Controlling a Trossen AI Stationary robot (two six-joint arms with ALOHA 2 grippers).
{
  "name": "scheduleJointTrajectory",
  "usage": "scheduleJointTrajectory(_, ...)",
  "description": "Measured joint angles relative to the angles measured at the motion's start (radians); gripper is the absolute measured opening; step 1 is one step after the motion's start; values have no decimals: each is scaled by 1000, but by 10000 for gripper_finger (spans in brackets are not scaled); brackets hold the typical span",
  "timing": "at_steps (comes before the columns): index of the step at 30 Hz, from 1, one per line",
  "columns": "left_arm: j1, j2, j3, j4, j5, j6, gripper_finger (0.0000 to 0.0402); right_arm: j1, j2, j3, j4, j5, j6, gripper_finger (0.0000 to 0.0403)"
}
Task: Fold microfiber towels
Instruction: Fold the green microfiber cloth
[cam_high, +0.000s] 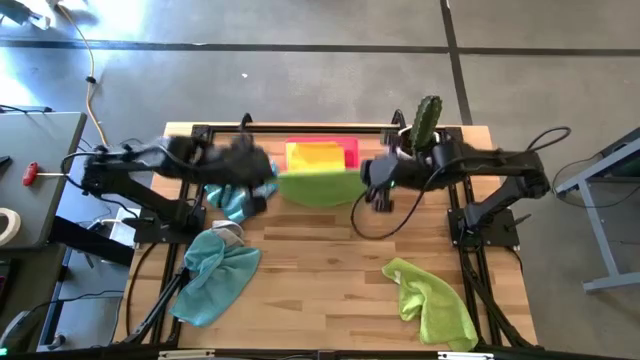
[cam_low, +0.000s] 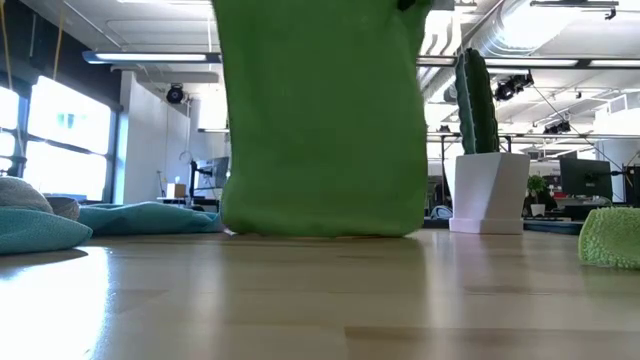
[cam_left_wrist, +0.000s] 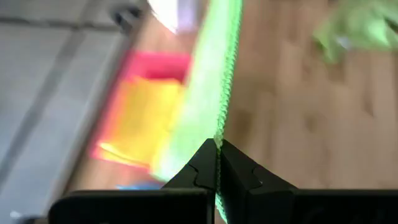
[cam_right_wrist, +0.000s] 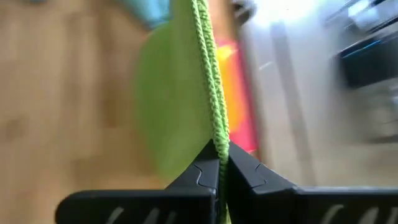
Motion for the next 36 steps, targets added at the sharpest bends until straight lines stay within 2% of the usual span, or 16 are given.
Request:
scheduleJointTrajectory(4,-143,62,-92,11,28,-138,0,112,83,0,-91,-68,179,0)
scheduleJointTrajectory(8,-288,168,-154,39,61,-272,0,230,199,0,-94,-161,264,0)
scheduleJointTrajectory(15,-461,326,-154,84,124,-395,0,351,357,0,-53,-265,373,0)
scheduleJointTrajectory(18,-519,369,-155,136,161,-437,0,389,401,0,23,-333,379,0)
scheduleJointTrajectory(26,-614,480,-155,286,237,-405,0,484,499,-1,155,-400,398,0)
scheduleJointTrajectory(36,-607,557,-155,386,410,-358,0,520,563,-1,237,-394,373,0)
